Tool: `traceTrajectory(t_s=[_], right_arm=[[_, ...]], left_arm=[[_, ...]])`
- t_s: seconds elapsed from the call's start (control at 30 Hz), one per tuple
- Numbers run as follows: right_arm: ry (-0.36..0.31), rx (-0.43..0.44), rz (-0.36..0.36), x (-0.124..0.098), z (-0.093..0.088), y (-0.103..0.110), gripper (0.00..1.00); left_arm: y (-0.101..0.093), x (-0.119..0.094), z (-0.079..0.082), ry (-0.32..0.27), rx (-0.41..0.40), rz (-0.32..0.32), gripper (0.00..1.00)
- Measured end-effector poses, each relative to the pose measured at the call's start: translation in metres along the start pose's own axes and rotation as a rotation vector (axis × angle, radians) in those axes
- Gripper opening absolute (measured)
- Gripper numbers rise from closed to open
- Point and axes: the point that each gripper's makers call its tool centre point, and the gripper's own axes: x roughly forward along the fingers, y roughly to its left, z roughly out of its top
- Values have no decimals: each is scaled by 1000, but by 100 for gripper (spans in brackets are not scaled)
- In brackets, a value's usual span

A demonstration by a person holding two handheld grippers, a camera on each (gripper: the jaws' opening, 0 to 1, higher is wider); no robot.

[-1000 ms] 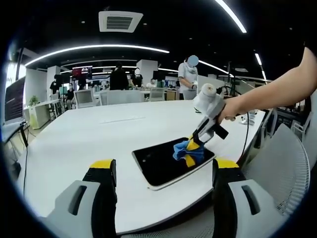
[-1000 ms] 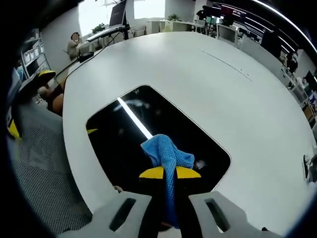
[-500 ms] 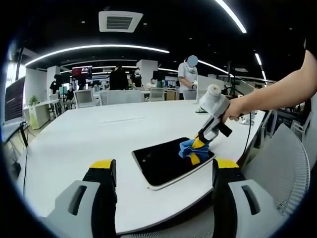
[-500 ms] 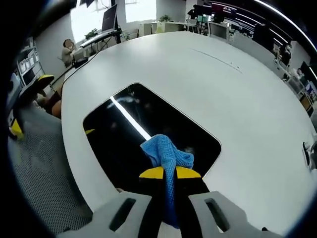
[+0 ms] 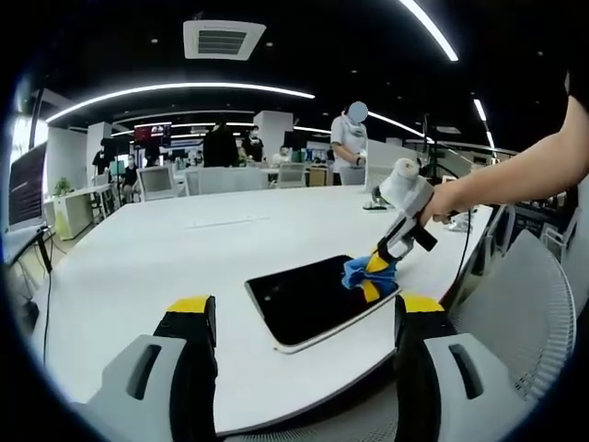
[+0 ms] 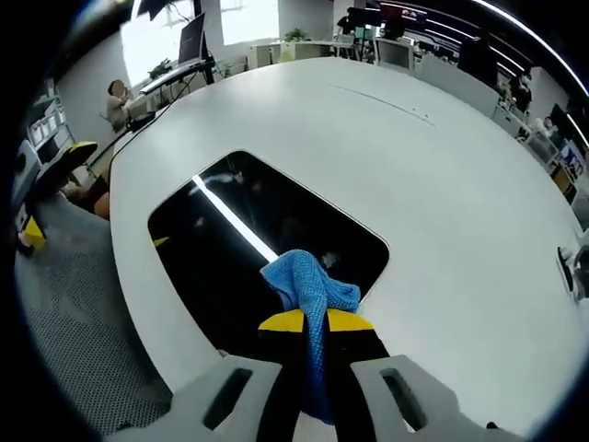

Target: Wipe the mirror surface with the cleaning cloth until all visible marks leave the cleaned area.

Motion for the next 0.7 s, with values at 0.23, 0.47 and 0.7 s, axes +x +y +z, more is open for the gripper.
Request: traceTrajectory(t_s=[0.23, 0.47, 0.7], right_arm=[[-4, 19, -1, 1, 0, -2, 1], [-14, 30, -8, 1, 0, 0, 1], [-24, 47, -1, -2, -1, 3, 1]], left_arm=[[0, 0, 0, -1, 0, 0, 77], [-1, 0, 1, -4, 0, -2, 77], [-1, 0, 1, -5, 0, -1, 77]])
